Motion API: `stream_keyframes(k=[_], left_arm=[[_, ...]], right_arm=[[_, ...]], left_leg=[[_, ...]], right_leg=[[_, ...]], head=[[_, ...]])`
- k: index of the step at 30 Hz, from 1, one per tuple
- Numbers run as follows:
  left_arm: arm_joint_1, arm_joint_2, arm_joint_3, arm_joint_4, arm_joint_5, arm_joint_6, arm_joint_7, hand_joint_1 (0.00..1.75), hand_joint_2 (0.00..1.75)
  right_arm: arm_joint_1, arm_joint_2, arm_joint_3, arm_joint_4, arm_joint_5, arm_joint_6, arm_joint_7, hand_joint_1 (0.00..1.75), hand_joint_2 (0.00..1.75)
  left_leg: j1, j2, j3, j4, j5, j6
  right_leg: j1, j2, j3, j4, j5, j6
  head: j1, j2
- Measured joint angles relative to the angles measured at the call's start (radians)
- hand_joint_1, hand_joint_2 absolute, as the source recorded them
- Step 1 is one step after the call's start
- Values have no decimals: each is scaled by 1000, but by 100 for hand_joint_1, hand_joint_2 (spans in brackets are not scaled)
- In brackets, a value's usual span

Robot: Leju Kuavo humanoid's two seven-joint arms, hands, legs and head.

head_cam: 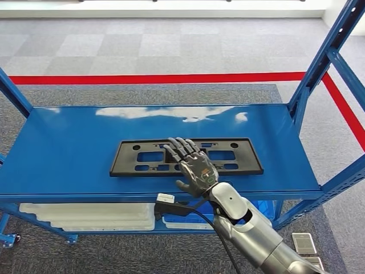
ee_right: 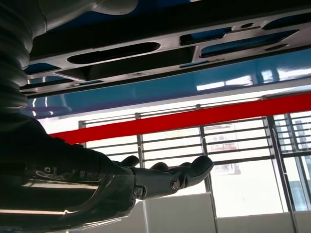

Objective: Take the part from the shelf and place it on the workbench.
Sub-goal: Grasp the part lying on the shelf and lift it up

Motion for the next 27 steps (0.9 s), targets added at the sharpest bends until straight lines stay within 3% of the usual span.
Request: stream_keyframes(k=[11,17,18,21,22,27], left_arm=[[0,0,0,0,-3,-1,0,0,0],[0,0,0,0,-6,-1,0,0,0],[0,0,0,0,-7,-1,0,0,0],[0,0,0,0,-13,0,1,0,0],[0,0,0,0,-16,0,2,0,0],[0,0,0,0,-23,1,7,0,0]], right_arm=[[-18,0,10,109,65,-17,20,0,175],[-27,5,8,170,131,-74,56,4,175],[-29,6,6,181,149,-88,66,28,175],[-38,12,-10,226,221,-147,110,155,175],[-41,15,-19,242,249,-171,127,175,175],[-58,27,-64,322,363,-247,187,175,175]], left_leg=[[0,0,0,0,0,0],[0,0,0,0,0,0],[0,0,0,0,0,0],[0,0,0,0,0,0],[0,0,0,0,0,0],[0,0,0,0,0,0]], right_leg=[[0,0,0,0,0,0],[0,0,0,0,0,0],[0,0,0,0,0,0],[0,0,0,0,0,0],[0,0,0,0,0,0],[0,0,0,0,0,0]], head=[[0,0],[0,0],[0,0],[0,0],[0,0],[0,0]])
